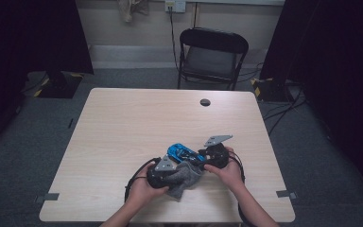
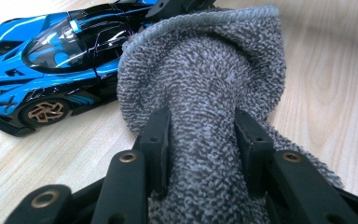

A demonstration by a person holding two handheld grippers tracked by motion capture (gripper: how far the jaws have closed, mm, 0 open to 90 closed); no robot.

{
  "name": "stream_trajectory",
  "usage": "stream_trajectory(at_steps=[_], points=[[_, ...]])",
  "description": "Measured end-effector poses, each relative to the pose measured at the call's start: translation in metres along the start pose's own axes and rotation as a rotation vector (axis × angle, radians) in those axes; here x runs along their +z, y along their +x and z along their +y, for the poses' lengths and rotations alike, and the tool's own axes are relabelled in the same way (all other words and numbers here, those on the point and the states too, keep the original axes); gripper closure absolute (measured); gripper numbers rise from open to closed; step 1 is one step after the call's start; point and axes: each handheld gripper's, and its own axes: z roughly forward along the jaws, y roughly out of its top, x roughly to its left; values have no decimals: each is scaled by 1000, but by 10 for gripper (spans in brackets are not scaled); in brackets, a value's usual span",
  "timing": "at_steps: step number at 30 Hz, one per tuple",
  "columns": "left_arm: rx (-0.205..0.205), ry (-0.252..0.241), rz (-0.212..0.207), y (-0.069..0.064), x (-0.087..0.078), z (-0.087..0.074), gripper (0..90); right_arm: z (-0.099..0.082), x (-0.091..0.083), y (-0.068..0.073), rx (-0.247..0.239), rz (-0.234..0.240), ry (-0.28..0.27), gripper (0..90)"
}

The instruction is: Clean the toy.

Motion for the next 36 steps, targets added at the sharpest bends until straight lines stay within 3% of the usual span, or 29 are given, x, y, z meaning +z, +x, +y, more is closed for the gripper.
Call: stream_trajectory(at_steps=[4,10,19,24,36], points=[[11,0,15,0,1,1,652,-1,0,0,-5,-2,-5,390],[-49,-10,23,6,2,2,679,0,-1,1,-8,-3,5,393],[-77,-3,74,19,0,5,682,0,-4,-1,-2,5,32,408],[-70,5,99,23,-2,6,681,-1,-6,-3,8,8,31,417],[-109,-6,105,34,-7,3,680,-4,-9,-7,24,24,32,449]])
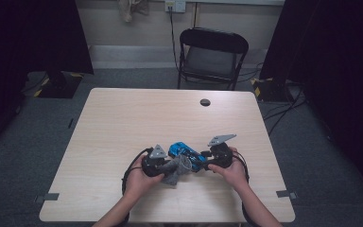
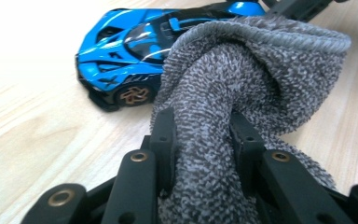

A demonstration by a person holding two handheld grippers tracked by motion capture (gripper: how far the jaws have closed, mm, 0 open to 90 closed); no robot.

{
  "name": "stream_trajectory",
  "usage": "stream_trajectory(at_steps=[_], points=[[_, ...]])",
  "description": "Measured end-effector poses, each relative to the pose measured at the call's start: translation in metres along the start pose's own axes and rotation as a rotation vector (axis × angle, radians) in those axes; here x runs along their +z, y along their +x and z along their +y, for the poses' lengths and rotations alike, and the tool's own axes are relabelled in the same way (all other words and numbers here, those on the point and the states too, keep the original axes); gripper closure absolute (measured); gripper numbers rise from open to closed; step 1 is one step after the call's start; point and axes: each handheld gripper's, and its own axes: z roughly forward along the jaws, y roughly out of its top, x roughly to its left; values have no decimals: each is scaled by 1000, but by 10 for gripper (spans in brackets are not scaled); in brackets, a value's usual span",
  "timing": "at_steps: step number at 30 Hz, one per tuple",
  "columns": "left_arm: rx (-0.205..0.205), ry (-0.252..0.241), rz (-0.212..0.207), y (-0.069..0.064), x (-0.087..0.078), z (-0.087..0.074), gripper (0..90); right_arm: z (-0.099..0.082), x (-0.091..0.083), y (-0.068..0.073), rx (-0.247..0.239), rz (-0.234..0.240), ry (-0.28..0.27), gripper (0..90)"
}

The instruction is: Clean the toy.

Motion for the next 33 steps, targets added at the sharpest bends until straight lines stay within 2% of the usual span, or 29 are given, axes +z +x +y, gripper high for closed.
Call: stream_trajectory(at_steps=[8,11,14,16,17,27,33], points=[[5,8,7,-1,-1,1,681,-3,-2,-1,-1,3,-12,459],[-6,10,12,1,-3,0,681,-4,-3,-1,-3,0,-11,464],[-5,11,25,5,-6,0,680,-5,-4,-1,0,2,-15,465],[-3,20,56,7,-9,-1,680,-5,-4,-1,-1,2,-14,465],[-3,20,56,7,-9,-1,680,-5,-4,-1,-1,2,-14,465],[-66,16,116,30,-21,-7,680,-8,-5,1,-2,-11,-31,464],[-77,25,158,41,-22,-5,679,-6,-5,3,-16,-22,-15,464]])
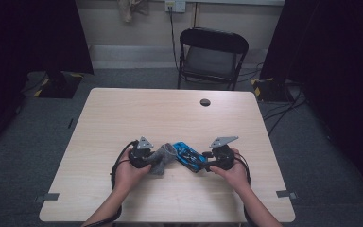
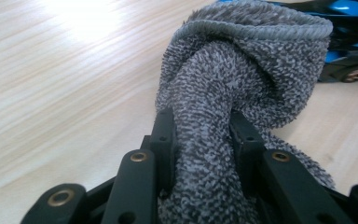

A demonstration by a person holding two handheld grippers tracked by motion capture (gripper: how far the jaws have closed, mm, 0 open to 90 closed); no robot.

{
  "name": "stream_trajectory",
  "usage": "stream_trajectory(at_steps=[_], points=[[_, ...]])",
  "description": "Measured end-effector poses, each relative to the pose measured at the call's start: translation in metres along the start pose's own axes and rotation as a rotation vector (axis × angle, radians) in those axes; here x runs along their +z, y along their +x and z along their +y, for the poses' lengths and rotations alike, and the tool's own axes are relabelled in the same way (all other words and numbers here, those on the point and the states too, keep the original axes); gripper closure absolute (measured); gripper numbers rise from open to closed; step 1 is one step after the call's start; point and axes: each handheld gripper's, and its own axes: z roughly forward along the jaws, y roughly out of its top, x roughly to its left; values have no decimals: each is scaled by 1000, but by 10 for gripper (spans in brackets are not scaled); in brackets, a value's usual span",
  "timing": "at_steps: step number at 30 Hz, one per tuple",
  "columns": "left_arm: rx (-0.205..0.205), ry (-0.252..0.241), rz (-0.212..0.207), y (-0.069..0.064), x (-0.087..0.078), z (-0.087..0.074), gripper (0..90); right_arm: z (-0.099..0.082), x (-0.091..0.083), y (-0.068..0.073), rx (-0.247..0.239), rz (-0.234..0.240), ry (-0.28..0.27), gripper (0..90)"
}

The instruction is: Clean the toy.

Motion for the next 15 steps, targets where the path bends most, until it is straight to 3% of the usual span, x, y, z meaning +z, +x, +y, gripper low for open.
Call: stream_trajectory(at_steps=[5,9,15], points=[[-23,2,10,6,-1,-1,679,1,0,1,-3,-3,7,464],[-5,7,3,3,-2,-2,678,4,-1,3,-12,-19,18,467],[-8,5,-4,4,-2,-2,676,12,2,7,-12,-50,-35,488]])
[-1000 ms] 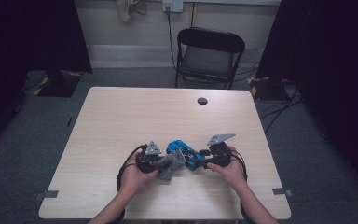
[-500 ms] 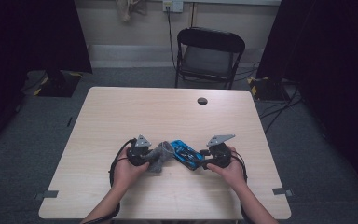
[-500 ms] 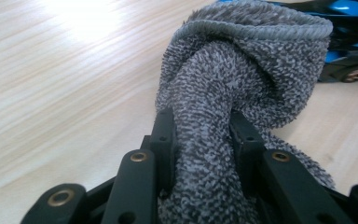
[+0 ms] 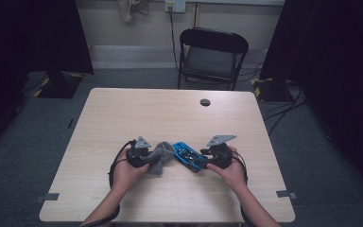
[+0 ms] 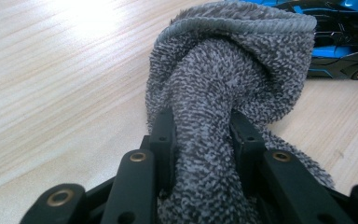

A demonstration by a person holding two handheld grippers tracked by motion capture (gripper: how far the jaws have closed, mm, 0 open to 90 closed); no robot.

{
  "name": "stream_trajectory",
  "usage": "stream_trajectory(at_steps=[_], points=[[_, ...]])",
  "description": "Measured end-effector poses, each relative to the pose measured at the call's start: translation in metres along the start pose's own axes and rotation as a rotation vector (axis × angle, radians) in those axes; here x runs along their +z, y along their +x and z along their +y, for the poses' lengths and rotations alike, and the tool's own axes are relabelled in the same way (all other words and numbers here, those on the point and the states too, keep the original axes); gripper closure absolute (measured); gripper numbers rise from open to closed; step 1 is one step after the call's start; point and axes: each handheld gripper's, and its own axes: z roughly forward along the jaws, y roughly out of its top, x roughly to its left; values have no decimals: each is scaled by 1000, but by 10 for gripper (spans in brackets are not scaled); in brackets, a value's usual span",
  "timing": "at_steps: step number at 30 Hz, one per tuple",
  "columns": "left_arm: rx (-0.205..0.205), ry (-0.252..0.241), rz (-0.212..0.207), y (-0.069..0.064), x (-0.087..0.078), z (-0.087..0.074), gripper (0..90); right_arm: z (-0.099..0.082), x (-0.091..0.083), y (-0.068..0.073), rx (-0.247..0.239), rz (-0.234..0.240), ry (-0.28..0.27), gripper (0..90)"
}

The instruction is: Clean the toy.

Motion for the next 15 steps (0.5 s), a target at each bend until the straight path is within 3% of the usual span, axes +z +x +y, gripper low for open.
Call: stream_trajectory(at_steps=[4,8,15], points=[[3,-1,1,0,0,-1,676,7,3,3,-12,-6,-13,507],[4,-4,-1,-1,0,-1,676,10,9,5,-24,-15,6,516],[14,-7,5,-2,0,-2,676,5,15,9,-16,-27,4,409]])
